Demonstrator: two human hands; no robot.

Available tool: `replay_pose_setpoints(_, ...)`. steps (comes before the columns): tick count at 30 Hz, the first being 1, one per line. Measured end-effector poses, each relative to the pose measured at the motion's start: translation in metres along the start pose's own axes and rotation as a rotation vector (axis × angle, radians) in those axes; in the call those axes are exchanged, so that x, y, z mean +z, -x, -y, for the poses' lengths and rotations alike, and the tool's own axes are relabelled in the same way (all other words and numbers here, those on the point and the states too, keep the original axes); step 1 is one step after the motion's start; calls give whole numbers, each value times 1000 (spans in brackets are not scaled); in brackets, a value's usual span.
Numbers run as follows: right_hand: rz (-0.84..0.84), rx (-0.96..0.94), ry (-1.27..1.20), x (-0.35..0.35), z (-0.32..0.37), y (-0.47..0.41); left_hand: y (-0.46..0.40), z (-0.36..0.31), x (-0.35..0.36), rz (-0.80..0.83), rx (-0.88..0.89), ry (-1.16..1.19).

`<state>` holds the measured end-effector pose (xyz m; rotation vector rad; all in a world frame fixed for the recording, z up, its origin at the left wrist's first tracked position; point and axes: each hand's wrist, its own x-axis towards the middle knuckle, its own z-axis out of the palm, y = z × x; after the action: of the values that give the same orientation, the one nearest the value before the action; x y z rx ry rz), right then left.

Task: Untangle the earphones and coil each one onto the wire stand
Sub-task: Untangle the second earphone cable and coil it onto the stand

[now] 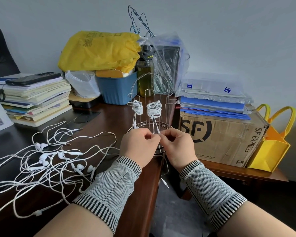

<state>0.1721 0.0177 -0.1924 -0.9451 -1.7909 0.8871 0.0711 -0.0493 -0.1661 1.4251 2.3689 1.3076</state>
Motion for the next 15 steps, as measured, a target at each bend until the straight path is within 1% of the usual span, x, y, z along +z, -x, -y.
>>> replay_pose_setpoints(4, 52, 6, -21, -2, 2, -1, 3, -4, 0, 5, 60, -53)
replay_pose_setpoints(8, 93, -23, 60, -3, 2, -3, 1, -2, -2, 29, 54, -115)
replay_pose_setpoints(11, 95, -34, 103, -3, 2, -3, 2, -1, -2, 51, 62, -159)
replay_pose_setpoints(15, 64, -22, 80, -5, 2, -1, 0, 0, -3, 35, 41, -147)
